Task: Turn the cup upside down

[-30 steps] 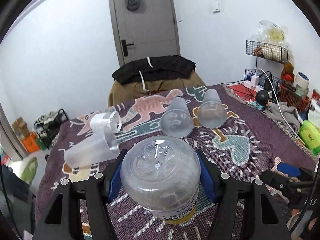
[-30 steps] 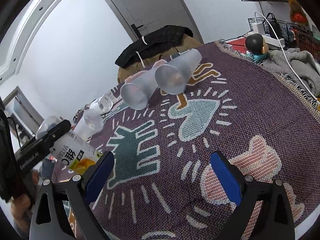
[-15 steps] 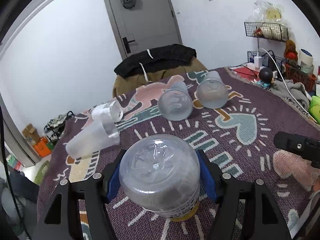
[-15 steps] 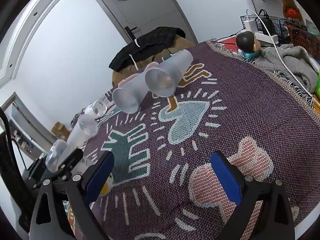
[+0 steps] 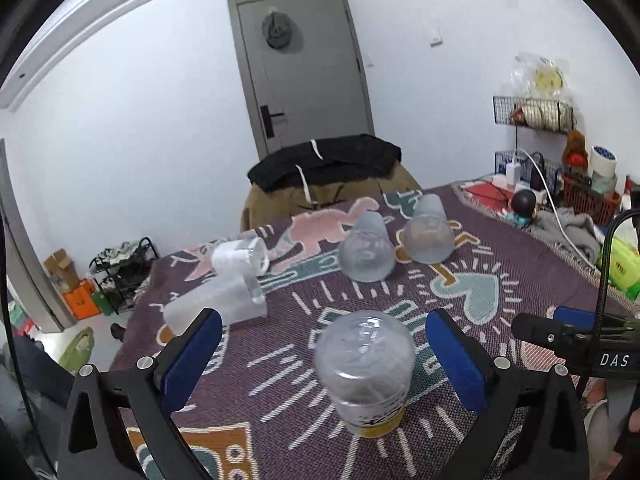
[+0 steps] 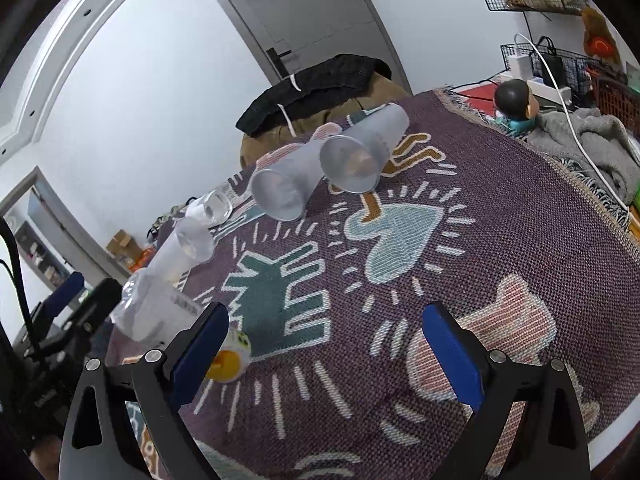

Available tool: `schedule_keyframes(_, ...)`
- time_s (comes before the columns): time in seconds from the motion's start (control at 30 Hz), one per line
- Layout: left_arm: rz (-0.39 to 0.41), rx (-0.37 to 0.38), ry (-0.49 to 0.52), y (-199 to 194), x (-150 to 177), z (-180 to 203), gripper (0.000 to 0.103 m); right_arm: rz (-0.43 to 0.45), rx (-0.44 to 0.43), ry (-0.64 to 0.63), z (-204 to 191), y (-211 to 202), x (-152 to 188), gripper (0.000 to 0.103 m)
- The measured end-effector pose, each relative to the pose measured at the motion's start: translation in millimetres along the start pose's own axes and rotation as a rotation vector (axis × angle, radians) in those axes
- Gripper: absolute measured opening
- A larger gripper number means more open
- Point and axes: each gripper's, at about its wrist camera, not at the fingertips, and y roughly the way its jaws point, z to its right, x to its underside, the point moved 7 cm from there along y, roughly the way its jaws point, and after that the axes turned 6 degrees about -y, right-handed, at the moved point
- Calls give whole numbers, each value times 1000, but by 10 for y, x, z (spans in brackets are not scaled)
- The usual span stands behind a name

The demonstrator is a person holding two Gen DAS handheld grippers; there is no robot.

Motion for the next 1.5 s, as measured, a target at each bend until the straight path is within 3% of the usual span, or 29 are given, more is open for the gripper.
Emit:
schedule_keyframes(0.57,73,11,-168,-524,98,-760,103,11,46,-196,-482,-387,-83,98)
schedule_keyframes(0.93,106,33,-185,-715,278,-947,103,52,65,-331,-785,-600,54,99)
schedule_keyframes(1.5,103,8,-223,-789,655,-1237,103,58,97,-395,-822,-583,330,99)
